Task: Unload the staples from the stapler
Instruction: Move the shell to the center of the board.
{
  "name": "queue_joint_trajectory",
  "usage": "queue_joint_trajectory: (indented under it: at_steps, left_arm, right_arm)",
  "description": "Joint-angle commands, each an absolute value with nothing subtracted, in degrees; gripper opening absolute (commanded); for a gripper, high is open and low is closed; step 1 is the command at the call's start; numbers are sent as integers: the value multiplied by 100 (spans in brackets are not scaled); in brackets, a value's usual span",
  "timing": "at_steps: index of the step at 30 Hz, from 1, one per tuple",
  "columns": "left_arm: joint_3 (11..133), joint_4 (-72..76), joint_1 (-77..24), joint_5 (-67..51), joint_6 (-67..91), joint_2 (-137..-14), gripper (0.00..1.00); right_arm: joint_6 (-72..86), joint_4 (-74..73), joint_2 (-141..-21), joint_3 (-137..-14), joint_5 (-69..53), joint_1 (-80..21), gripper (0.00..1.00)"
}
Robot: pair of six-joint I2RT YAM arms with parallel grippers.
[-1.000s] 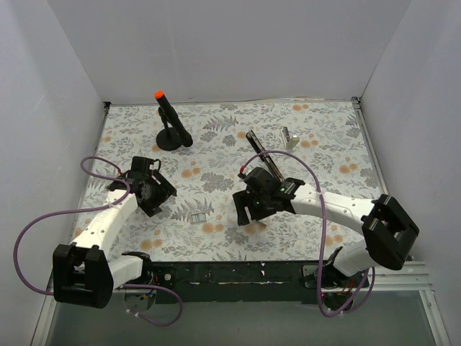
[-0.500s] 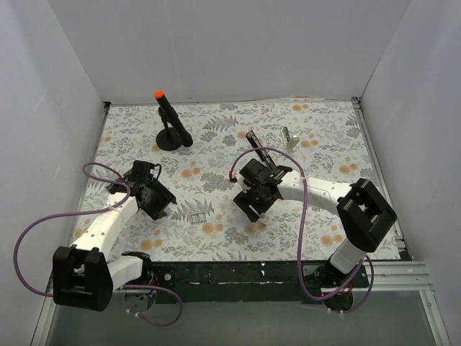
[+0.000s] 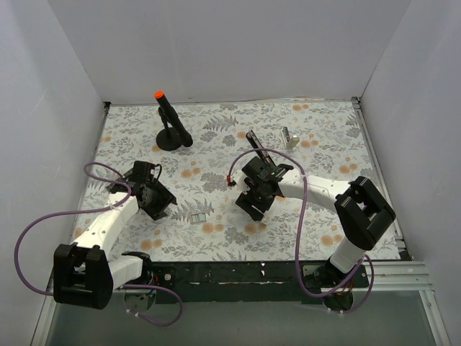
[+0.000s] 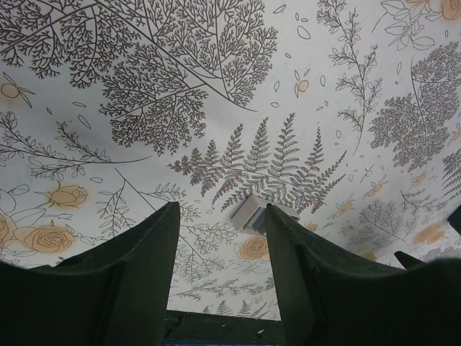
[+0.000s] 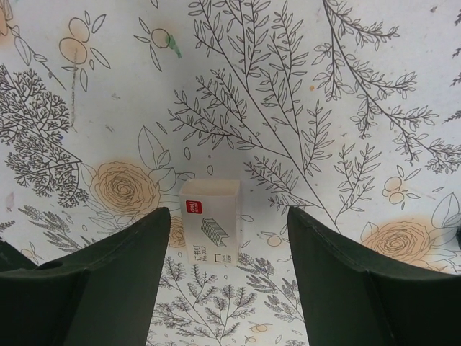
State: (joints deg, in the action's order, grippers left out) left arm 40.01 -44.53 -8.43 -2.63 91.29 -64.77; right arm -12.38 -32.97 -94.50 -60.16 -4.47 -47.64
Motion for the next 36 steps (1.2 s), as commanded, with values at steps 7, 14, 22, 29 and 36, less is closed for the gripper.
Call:
queue_joint_trajectory:
  at_steps: [7,14,22,29,36]
  left_arm:
    - [4017,-4412,-835,-264,9053,-6434,50]
    - [4017,-4430,-835,-246,9053,-6425,50]
    - [4008,-4500,-826,-167,9132,-6390,51]
    - [3973,-4509,-835,-149,9141,-6363,51]
    - [3867,-4684,-835,-123,9439,-6398,48]
  right_arm:
    - [-1424,-3191,-9633,-5942,-677,-4676,70]
    - [-1433,-3076,-9572,-5818,-694,-4632,65]
    - [-1441,-2953,-9536,-5687,-905,-4614,57]
    - [-1503,-2900,-9527,-5713,-1124,-4614,54]
    - [-1591,-2874,-9817,-5976,-1705,-4632,49]
